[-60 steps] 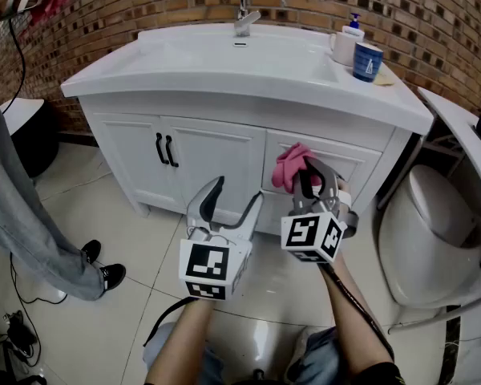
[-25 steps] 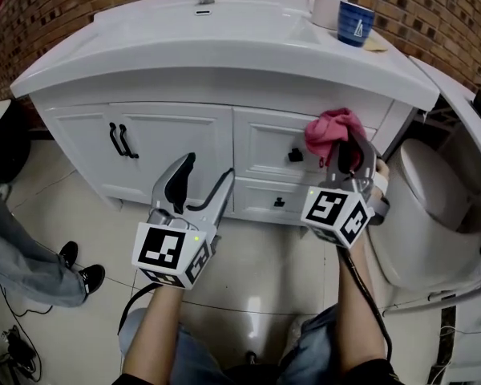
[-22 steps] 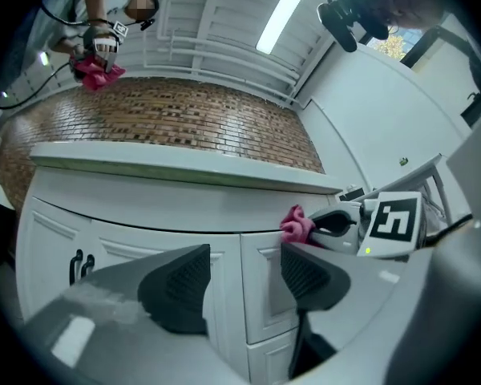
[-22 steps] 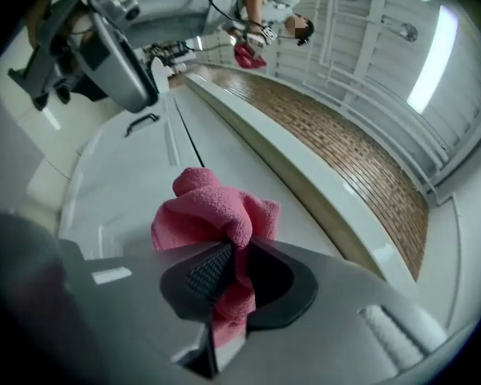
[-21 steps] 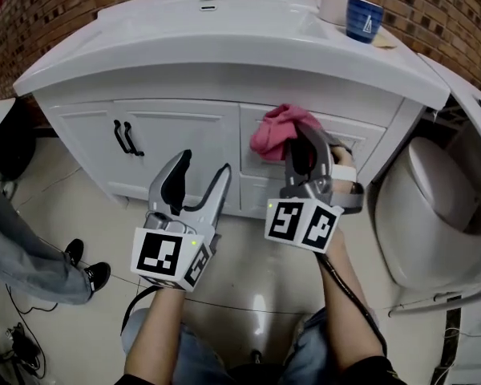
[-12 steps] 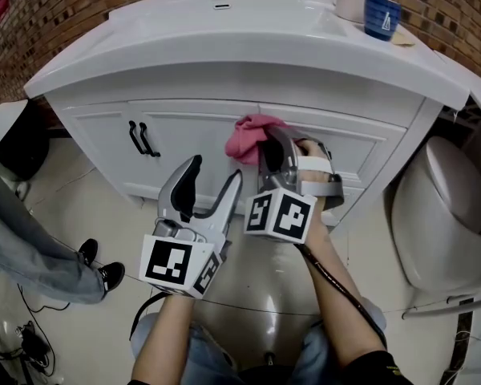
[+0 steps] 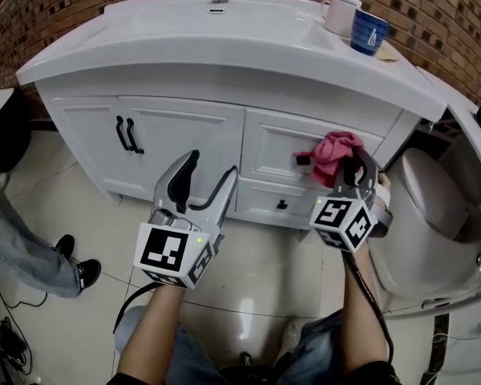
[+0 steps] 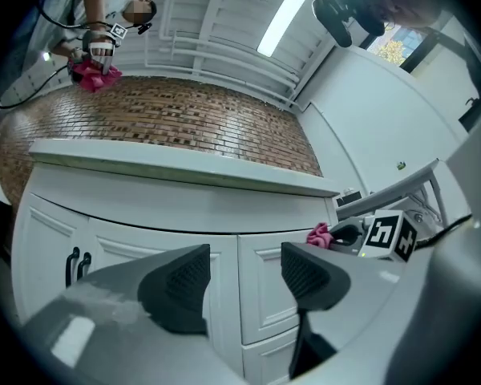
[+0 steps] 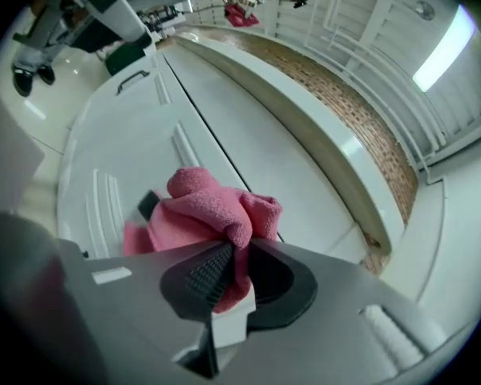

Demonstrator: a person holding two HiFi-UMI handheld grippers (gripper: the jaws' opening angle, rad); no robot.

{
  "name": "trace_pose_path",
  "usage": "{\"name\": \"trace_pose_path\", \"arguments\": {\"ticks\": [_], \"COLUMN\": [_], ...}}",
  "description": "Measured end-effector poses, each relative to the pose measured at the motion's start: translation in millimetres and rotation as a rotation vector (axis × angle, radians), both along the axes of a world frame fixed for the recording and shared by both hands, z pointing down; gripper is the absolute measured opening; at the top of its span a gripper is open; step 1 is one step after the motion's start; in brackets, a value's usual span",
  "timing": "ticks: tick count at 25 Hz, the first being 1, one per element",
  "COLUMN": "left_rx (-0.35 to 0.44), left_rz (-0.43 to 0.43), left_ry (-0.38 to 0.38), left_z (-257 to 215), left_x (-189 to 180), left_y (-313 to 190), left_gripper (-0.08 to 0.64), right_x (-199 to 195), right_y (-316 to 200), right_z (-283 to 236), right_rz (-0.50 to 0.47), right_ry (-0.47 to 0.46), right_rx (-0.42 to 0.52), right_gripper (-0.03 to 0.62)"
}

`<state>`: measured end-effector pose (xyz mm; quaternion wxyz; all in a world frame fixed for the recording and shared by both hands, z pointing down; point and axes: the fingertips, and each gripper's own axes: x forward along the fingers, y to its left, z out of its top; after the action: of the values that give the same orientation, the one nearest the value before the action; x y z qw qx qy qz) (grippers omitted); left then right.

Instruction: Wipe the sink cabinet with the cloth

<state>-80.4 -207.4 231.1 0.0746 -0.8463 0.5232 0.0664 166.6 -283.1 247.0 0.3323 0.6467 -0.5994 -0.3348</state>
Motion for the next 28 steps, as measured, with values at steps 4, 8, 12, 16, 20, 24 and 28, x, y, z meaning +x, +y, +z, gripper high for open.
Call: {"name": "trace_pose_path", "arguments": {"ticks": [4,8,12,16,20,24,28], "left_rx": [-0.004,-0.013,0.001,0.020,0.000,-0.007,-0.010], "left_rz": [0.011,0.011,-0.008,-0.045,-0.079,-0.113,-0.136], "left_ry": [0.017,0.019,-0.001,-0.060,-0.081,-0.087,-0.089], "left_z": [0.2,3.0,2.4,6.1,12.1,12.1,12.3], "left_x": [5.3,10.3,10.9,-1.7,-26.2,-54.4,-72.4], "left_y": [-3.1,-9.4,-12.8,-13.0,-8.3,3.2,10.5], "left_gripper": [0.278,0.278,0.278,0.276,0.276,0.276,0.276], "right_x": [71.0,82.9,30.1,-66.9,-170.3,-219.3,-210.9], "right_y": [5.3,8.8,10.7,10.1,13.6,0.3,-11.2], "right_z": [-2.8,-2.2,-17.1,-18.0,13.3,44.0,45.8], "right_rz": [0.149,0.139,0.018,-0.194,-0.398,-0.452,-0.385], "right_ry": [-0.012,-0.086,-0.048,-0.001,0.143,0.236,0.246], "right_rx": [0.007,-0.005,0.054,0.080,0.003,-0.093,-0.106], "right_gripper": [0.043,0.043,0.043,0.043,0.043,0.043,0.043]}}
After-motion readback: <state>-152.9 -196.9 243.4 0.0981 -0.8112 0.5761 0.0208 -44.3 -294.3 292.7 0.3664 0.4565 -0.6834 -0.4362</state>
